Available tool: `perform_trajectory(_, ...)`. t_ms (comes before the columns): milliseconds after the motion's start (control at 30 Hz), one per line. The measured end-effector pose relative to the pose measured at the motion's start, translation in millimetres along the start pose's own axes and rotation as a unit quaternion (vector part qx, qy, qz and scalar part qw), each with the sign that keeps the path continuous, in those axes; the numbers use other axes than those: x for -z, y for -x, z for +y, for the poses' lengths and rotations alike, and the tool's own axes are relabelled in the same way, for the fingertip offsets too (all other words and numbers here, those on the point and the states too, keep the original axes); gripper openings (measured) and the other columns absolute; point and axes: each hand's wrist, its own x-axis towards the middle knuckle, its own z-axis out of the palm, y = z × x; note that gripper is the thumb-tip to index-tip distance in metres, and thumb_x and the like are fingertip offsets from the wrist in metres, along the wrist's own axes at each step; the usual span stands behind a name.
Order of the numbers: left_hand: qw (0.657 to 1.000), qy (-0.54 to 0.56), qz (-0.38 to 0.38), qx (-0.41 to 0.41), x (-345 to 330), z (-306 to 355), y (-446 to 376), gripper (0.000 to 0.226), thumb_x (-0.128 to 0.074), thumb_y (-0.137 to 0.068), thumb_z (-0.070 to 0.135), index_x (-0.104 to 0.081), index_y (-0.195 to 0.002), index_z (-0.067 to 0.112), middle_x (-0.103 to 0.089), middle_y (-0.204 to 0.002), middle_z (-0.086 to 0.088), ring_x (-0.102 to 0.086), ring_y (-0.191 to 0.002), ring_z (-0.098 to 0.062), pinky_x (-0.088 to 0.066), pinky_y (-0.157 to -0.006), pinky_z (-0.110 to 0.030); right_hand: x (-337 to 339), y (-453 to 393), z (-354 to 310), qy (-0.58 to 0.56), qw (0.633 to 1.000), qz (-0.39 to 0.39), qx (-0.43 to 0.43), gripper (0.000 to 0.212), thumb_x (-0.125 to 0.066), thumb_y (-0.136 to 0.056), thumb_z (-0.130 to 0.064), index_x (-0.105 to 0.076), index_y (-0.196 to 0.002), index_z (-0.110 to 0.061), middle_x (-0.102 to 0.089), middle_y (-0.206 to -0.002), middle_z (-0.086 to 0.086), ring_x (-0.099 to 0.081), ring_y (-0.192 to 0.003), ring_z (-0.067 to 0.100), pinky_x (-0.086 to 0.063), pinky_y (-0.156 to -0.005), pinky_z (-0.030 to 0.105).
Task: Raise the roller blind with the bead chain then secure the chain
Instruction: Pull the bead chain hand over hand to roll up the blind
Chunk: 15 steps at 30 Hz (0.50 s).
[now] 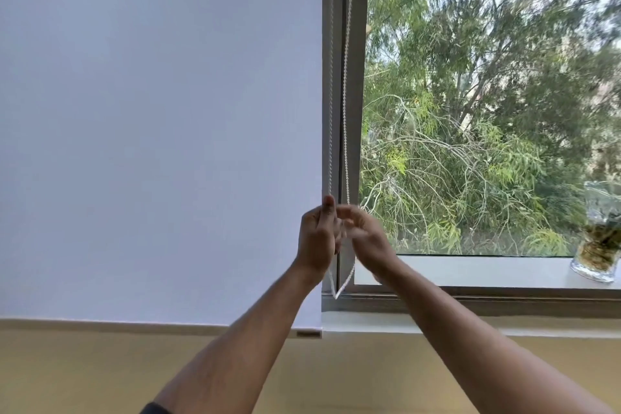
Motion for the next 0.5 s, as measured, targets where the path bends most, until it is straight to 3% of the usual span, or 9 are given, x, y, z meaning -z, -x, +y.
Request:
perform_trajectory(133,0.999,-0.027,-0.007,0.03,1.4,-9.2,6.3,0.059,-0.035,-0.105,0.046,-0.046,-0.051,0.026,-0.034,-0.042,0.004,-0.028,-0.035,-0.012,-0.026,-0.039,-0.021,5.1,-16.3,-60.5,-0.182,0.983,-0.019,0.016,0.028,-0.037,-0.11,-0.013,-0.064,-0.119,-0.017,-0.075,-0.115,0.011,-0.073,-0.102,0.021,-0.059,-0.087,0.033)
perform_trajectory(200,0.999,-0.016,-0.012,0.05,0.2,-11.1,8.6,0.057,-0.035,-0.105,0.045,-0.039,-0.051,0.026,-0.031,-0.042,0.005,-0.026,-0.034,-0.01,-0.025,-0.038,-0.02,2.6,-24.8,-81.1,-0.202,0.978,-0.028,0.048,0.027,-0.037,-0.111,-0.015,-0.061,-0.124,-0.017,-0.074,-0.104,0.009,-0.072,-0.09,0.021,-0.059,-0.078,0.033)
perform_trajectory(267,0.998,-0.029,-0.022,0.056,-0.8,-11.0,10.1,0.053,-0.036,-0.105,0.045,-0.033,-0.055,0.025,-0.028,-0.044,0.004,-0.024,-0.036,-0.011,-0.023,-0.04,-0.021,-2.9,-32.5,-88.6,-0.198,0.977,-0.008,0.074,0.029,-0.038,-0.11,-0.008,-0.059,-0.125,-0.019,-0.065,-0.08,0.005,-0.058,-0.064,0.014,-0.047,-0.058,0.028)
perform_trajectory(367,0.994,-0.076,-0.059,0.053,3.4,-8.5,9.1,0.053,-0.039,-0.103,0.048,-0.036,-0.056,0.023,-0.029,-0.046,-0.001,-0.026,-0.038,-0.013,-0.022,-0.044,-0.029,-10.1,-36.5,-81.7,-0.172,0.979,0.049,0.101,0.035,-0.038,-0.106,0.002,-0.063,-0.104,-0.022,-0.042,-0.064,0.002,-0.032,-0.052,0.008,-0.025,-0.049,0.023)
perform_trajectory(500,0.987,-0.139,-0.082,0.012,19.7,2.5,-6.0,0.058,-0.03,-0.104,0.046,-0.055,-0.06,0.017,-0.053,-0.05,0.0,-0.048,-0.044,-0.013,-0.04,-0.05,-0.026,-13.8,-34.9,-71.7,-0.161,0.976,0.078,0.126,0.043,-0.042,-0.103,0.008,-0.063,-0.087,-0.025,-0.055,-0.071,-0.013,-0.04,-0.063,0.004,-0.037,-0.059,0.015)
